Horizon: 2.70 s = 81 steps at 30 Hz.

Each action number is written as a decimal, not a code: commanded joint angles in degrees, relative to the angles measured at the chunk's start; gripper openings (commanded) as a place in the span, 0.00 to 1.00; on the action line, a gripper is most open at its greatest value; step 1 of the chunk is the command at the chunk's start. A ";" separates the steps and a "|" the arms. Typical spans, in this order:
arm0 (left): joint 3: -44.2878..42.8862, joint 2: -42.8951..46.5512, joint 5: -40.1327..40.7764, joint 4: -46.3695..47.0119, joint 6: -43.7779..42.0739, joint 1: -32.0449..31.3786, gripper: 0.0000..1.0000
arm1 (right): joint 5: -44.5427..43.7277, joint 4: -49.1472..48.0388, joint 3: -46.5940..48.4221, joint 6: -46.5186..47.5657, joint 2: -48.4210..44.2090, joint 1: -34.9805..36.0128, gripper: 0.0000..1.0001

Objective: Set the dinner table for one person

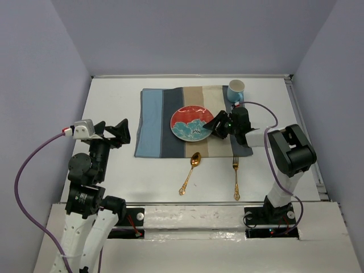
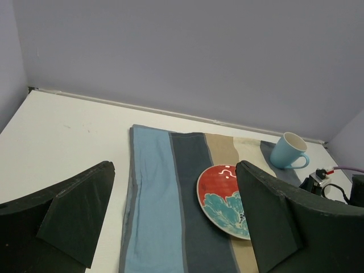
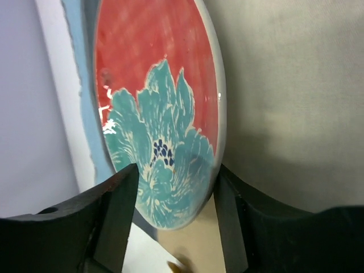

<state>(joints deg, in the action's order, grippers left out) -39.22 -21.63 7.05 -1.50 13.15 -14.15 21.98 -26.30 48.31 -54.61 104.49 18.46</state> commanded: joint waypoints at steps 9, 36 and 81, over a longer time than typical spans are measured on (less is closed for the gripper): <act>-0.06 0.71 -1.86 3.43 0.48 -0.09 0.99 | -8.61 14.94 -0.85 14.52 -16.41 0.97 0.75; -0.42 6.77 -0.63 2.82 0.04 -4.56 0.99 | -27.51 60.32 -17.73 11.19 -50.27 7.91 0.56; -0.50 6.25 0.60 2.55 -0.23 -7.82 0.99 | -36.48 50.32 24.31 15.50 -14.61 27.15 0.00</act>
<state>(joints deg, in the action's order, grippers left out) -39.22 -13.69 7.40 -1.52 13.47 -22.04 -13.96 34.89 60.84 -41.65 80.27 42.85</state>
